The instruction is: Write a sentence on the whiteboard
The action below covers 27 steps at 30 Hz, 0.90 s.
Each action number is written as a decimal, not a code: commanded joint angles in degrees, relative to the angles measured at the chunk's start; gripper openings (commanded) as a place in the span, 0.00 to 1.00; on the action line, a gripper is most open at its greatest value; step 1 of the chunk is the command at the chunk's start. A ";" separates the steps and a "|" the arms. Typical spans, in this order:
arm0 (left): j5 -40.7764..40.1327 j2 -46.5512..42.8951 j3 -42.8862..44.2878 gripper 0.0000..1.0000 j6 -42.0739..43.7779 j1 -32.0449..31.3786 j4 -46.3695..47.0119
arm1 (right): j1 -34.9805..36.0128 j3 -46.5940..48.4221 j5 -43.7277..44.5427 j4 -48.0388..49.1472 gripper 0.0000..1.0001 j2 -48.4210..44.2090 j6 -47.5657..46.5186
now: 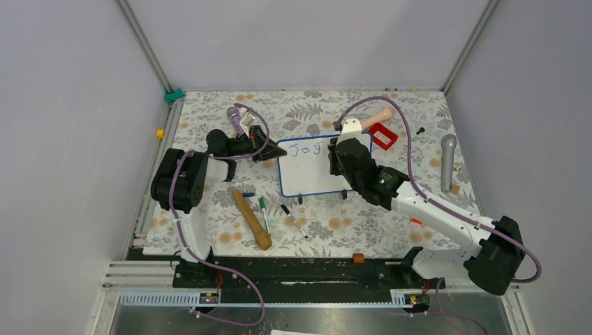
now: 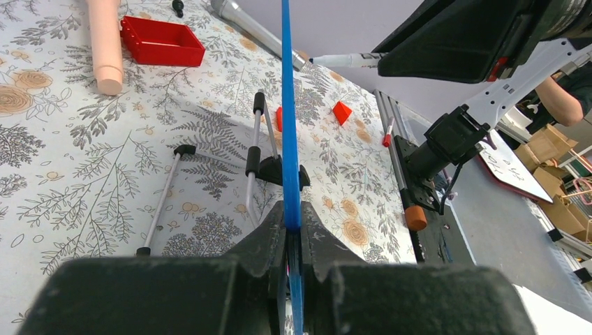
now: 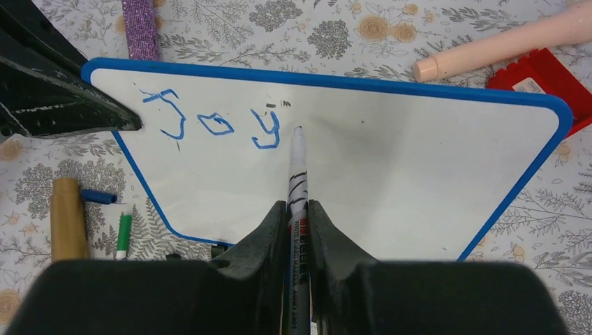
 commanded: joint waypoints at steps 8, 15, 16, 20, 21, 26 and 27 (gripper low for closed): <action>6.94 2.63 1.96 0.00 2.38 -0.76 2.15 | -0.37 -6.15 2.89 10.97 0.00 -4.87 1.39; 6.99 2.71 1.94 0.00 2.32 -0.78 2.15 | -0.37 -7.08 5.13 11.45 0.00 -6.06 2.38; 7.00 2.68 1.91 0.00 2.32 -0.81 2.16 | -0.37 -6.68 5.73 10.72 0.00 -5.57 2.62; 7.00 2.55 1.82 0.00 2.49 -0.74 2.16 | -0.38 -6.00 7.62 9.84 0.00 -5.04 3.06; 6.95 2.56 1.87 0.00 2.49 -0.82 2.14 | -0.37 -6.02 7.88 9.85 0.00 -5.08 3.23; 6.93 2.61 1.84 0.00 2.49 -0.78 2.15 | -0.38 -5.11 8.45 7.32 0.00 -4.05 3.53; 6.94 2.68 1.82 0.00 2.49 -0.79 2.20 | -0.42 -4.87 8.41 7.26 0.00 -3.80 3.48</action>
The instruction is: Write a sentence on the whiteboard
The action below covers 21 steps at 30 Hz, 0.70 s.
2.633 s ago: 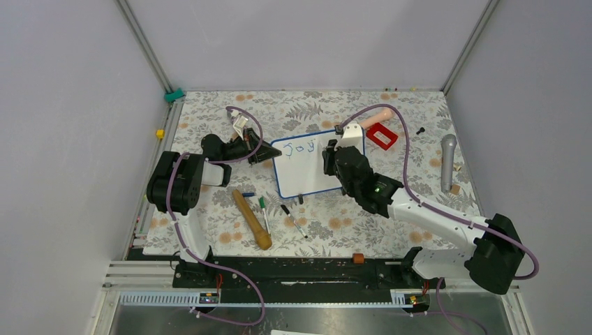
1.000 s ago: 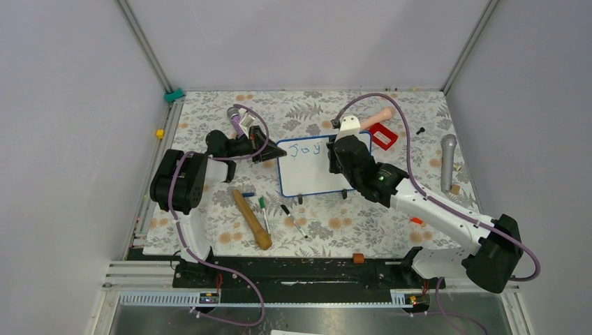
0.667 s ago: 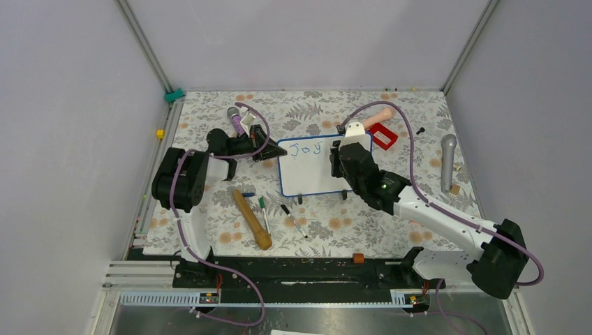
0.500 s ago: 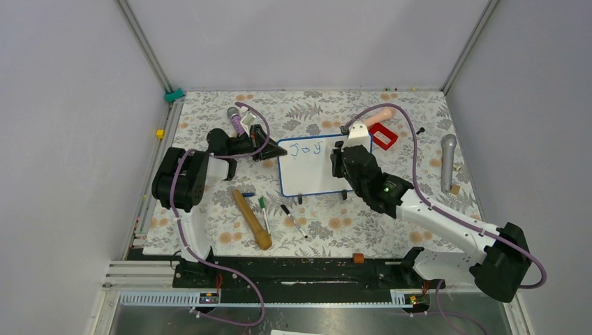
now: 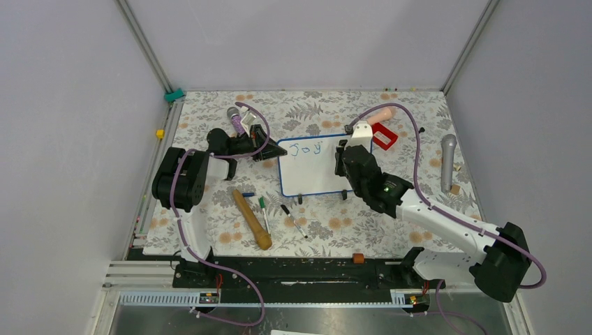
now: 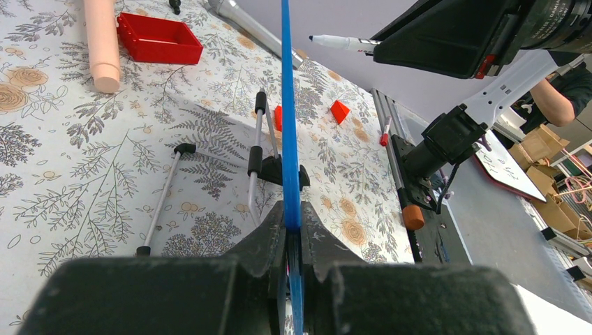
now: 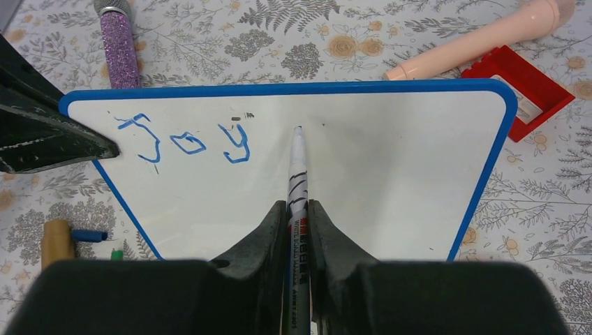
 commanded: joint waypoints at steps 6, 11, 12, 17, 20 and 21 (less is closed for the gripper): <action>6.16 1.15 0.02 0.00 3.89 -0.71 2.20 | -0.64 3.79 2.54 -0.25 0.00 2.36 0.52; 6.21 1.00 0.01 0.00 3.98 -0.71 2.26 | -0.84 4.18 2.53 0.73 0.00 3.10 -0.02; 6.26 1.05 0.01 0.00 4.02 -0.78 2.29 | -0.84 4.19 2.46 0.91 0.00 3.21 -0.12; 6.31 0.80 -0.15 0.00 4.24 -0.74 2.31 | -1.44 4.85 2.36 0.97 0.00 4.13 -0.11; 6.42 0.77 -0.26 0.00 4.39 -0.76 2.28 | -1.75 5.46 2.07 0.68 0.00 4.91 -0.06; 6.41 0.79 -0.25 0.00 4.33 -0.74 2.32 | -1.86 5.84 1.95 0.33 0.00 5.29 -0.04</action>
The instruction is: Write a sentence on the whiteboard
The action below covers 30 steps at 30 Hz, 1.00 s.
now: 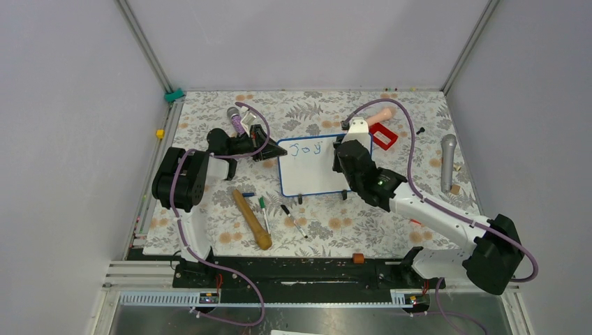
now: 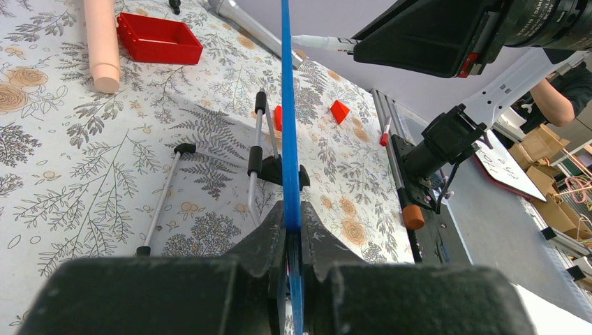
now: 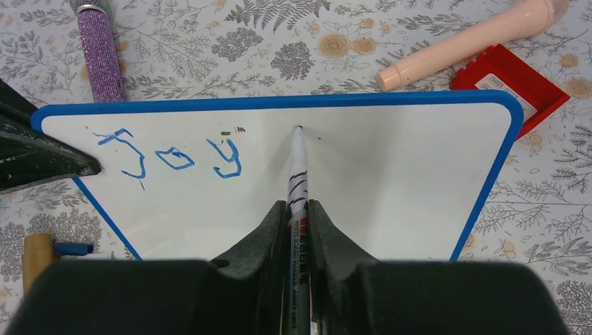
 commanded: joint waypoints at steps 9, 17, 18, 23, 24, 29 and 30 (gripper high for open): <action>6.46 0.54 -0.34 0.00 4.44 -0.76 2.28 | -1.05 4.12 2.07 -1.09 0.00 1.71 0.62; 6.43 0.60 -0.34 0.00 4.44 -0.71 2.31 | -1.08 3.84 1.24 -0.71 0.00 1.50 0.26; 6.46 0.62 -0.34 0.00 4.44 -0.70 2.32 | -1.13 3.47 1.71 -0.59 0.00 1.05 0.44; 6.44 0.55 -0.34 0.00 4.45 -0.74 2.38 | -1.11 3.19 0.99 -0.02 0.00 0.93 0.27; 6.43 0.55 -0.33 0.00 4.44 -0.78 2.34 | -1.11 3.21 0.22 0.27 0.00 1.07 -0.10; 6.42 0.59 -0.33 0.00 4.44 -0.78 2.34 | -1.06 2.84 -1.48 1.10 0.00 0.98 -1.02; 6.36 0.52 -0.30 0.00 4.44 -0.72 2.31 | -1.12 2.72 -1.91 1.32 0.00 0.90 -1.17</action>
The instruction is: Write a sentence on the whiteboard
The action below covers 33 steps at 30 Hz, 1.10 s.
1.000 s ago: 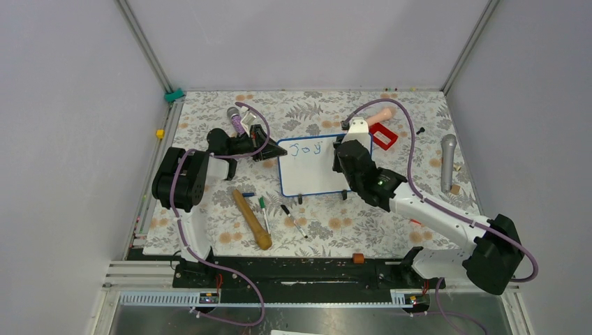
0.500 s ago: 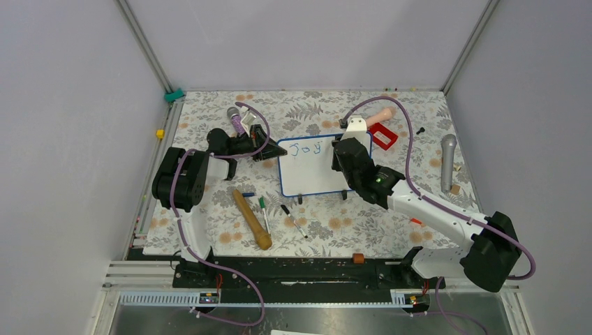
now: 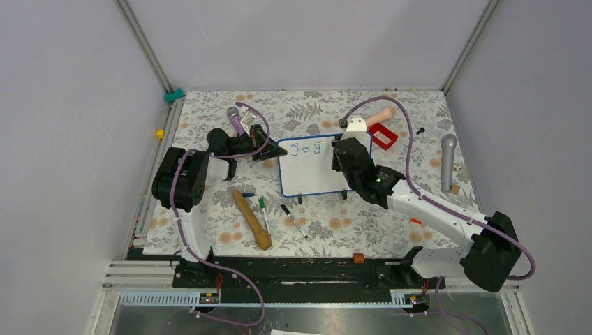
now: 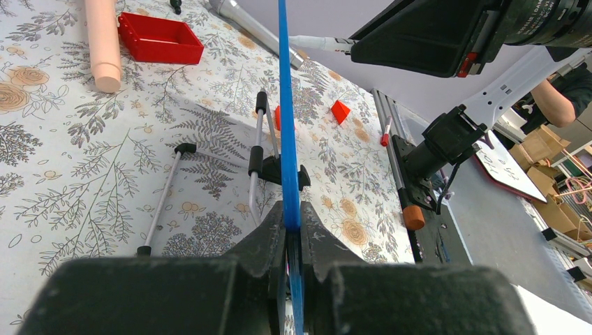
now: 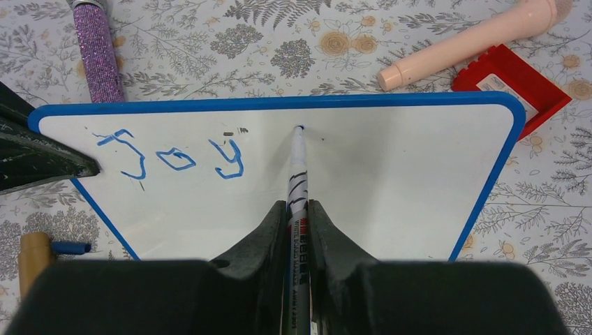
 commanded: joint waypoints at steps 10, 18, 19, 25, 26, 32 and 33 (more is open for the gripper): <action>6.49 0.55 -0.34 0.00 4.44 -0.74 2.37 | -0.64 0.80 2.89 1.29 0.00 -1.36 0.50; 6.41 0.47 -0.41 0.00 4.44 -0.71 2.38 | -0.65 0.17 -0.48 2.68 0.00 -1.64 -1.06; 6.41 0.50 -0.37 0.00 4.44 -0.71 2.38 | -0.65 -0.35 -0.71 2.95 0.00 -2.28 -1.08; 6.35 0.60 -0.34 0.00 4.36 -0.72 2.38 | -0.66 -8.14 -3.20 11.44 0.00 -9.02 -0.70; 6.36 0.61 -0.34 0.00 4.35 -0.72 2.40 | -0.68 -9.15 -3.58 11.90 0.00 -9.90 -0.78; 6.34 0.41 -0.43 0.00 4.44 -0.71 2.38 | -0.64 -8.09 -4.21 9.21 0.00 -9.20 -0.71; 6.34 0.44 -0.48 0.00 4.44 -0.72 2.37 | -0.65 -7.56 -4.28 8.65 0.00 -8.64 -0.65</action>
